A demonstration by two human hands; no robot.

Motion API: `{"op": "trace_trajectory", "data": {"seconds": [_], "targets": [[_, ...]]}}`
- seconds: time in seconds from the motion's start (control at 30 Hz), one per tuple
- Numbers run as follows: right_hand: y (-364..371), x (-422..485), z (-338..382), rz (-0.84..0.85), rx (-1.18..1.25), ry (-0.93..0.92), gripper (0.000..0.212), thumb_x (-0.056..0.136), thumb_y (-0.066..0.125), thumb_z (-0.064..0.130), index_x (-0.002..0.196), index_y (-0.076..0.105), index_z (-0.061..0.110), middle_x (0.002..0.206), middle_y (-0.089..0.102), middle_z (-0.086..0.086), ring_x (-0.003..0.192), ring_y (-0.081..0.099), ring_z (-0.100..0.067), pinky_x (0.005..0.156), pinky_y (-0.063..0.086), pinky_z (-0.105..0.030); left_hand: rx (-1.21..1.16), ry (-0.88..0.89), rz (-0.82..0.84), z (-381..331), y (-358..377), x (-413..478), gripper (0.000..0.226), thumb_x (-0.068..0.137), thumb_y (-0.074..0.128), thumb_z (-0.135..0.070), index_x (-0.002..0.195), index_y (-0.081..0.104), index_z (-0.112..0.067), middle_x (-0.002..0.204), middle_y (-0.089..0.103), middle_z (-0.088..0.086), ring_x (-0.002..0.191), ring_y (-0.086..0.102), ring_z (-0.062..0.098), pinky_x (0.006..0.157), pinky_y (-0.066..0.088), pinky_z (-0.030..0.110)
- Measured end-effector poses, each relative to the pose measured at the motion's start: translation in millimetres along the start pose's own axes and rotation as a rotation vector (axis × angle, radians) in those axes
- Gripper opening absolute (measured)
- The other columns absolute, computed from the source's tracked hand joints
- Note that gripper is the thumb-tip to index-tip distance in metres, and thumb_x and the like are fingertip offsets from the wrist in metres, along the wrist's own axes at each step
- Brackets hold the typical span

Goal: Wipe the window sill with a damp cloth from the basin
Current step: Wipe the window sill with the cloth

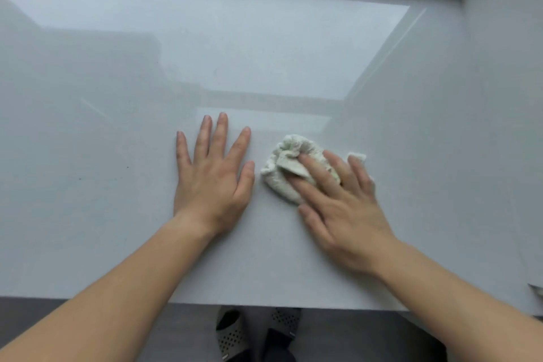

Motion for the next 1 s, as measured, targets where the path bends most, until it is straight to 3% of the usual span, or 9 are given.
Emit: {"op": "trace_trajectory", "data": {"seconds": [0.17,0.3,0.4,0.57,0.7,0.77,0.83,0.93,1.0], "targets": [[-10.7,14.7,-54.1,-0.097,0.082,0.433,0.061,0.095,0.02,0.055,0.154,0.024,0.04,0.166,0.008,0.011,0.151,0.002,-0.025,0.119,-0.011,-0.047,-0.004,-0.014,0.002,0.6,1.8,0.3,0.062,0.093,0.02,-0.048,0.153,0.017,-0.033,0.165,0.0,0.004,0.151,-0.008,0.022,0.117,-0.008,0.058],[4.2,-42.6,43.2,-0.044,0.053,0.127,0.059,0.096,0.033,0.053,0.152,0.035,0.034,0.166,0.019,0.005,0.152,0.011,-0.031,0.12,0.007,-0.057,-0.05,0.002,0.0,0.9,-0.1,-0.2,0.061,0.093,0.019,-0.049,0.152,0.021,-0.033,0.165,0.003,0.003,0.151,-0.006,0.021,0.117,-0.009,0.057],[11.3,-54.5,31.7,0.017,0.005,0.025,0.055,0.099,0.028,0.052,0.151,0.035,0.038,0.165,0.021,0.007,0.151,0.014,-0.027,0.12,0.007,-0.053,-0.195,0.013,-0.011,2.4,-4.5,-3.2,0.062,0.094,0.012,-0.052,0.15,0.029,-0.032,0.165,0.009,0.002,0.151,-0.004,0.017,0.116,-0.015,0.057],[-0.3,-38.9,-11.7,-0.074,0.114,0.459,0.064,0.094,0.018,0.057,0.155,0.022,0.04,0.167,0.006,0.009,0.152,-0.001,-0.025,0.119,-0.01,-0.048,-0.224,0.09,-0.057,-3.6,-16.5,-24.7,0.057,0.096,0.015,-0.05,0.143,0.041,-0.03,0.162,0.021,0.001,0.151,0.004,0.017,0.114,-0.02,0.058],[18.6,-89.9,81.1,-0.006,0.052,0.12,0.057,0.097,0.033,0.054,0.15,0.04,0.034,0.166,0.018,0.005,0.153,0.009,-0.03,0.12,0.007,-0.059,-0.302,0.061,0.014,-4.7,-7.1,-50.8,0.068,0.093,0.004,-0.056,0.147,0.036,-0.031,0.164,0.013,-0.003,0.151,-0.004,0.014,0.116,-0.019,0.052],[26.6,-103.5,76.1,0.041,-0.005,0.0,0.053,0.1,0.029,0.053,0.15,0.039,0.036,0.166,0.02,0.006,0.153,0.011,-0.028,0.12,0.009,-0.057,-0.199,0.082,0.011,-5.5,-0.6,-55.5,0.068,0.093,0.005,-0.057,0.15,0.031,-0.03,0.165,0.009,-0.001,0.151,-0.006,0.017,0.116,-0.017,0.055],[23.0,-101.4,35.1,0.022,-0.028,0.105,0.054,0.101,0.02,0.052,0.154,0.027,0.04,0.167,0.013,0.009,0.153,0.007,-0.025,0.121,0.004,-0.053,-0.11,0.092,0.001,-6.2,2.6,-54.3,0.067,0.093,0.009,-0.057,0.149,0.029,-0.028,0.165,0.009,0.002,0.151,-0.004,0.022,0.114,-0.014,0.062],[13.5,-101.8,-10.6,-0.058,0.058,0.462,0.057,0.1,0.016,0.052,0.156,0.017,0.041,0.167,0.004,0.011,0.153,-0.002,-0.025,0.12,-0.01,-0.048,-0.07,0.072,0.019,-9.1,6.4,-53.7,0.064,0.093,0.015,-0.057,0.146,0.031,-0.025,0.164,0.01,0.004,0.151,-0.003,0.025,0.111,-0.012,0.068],[15.2,-106.2,9.4,-0.064,0.058,0.48,0.061,0.098,0.02,0.053,0.157,0.015,0.037,0.167,0.0,0.008,0.152,-0.008,-0.027,0.119,-0.013,-0.051,-0.094,0.035,0.018,-14.0,5.5,-53.8,0.062,0.092,0.017,-0.055,0.143,0.034,-0.023,0.163,0.011,0.006,0.151,-0.003,0.026,0.11,-0.012,0.07]]}}
Point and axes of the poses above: each hand's wrist, its own x-axis towards the middle knuckle, its own y-axis out of the palm, z = x × y, the point moved 10 cm from there along x, towards the middle knuckle
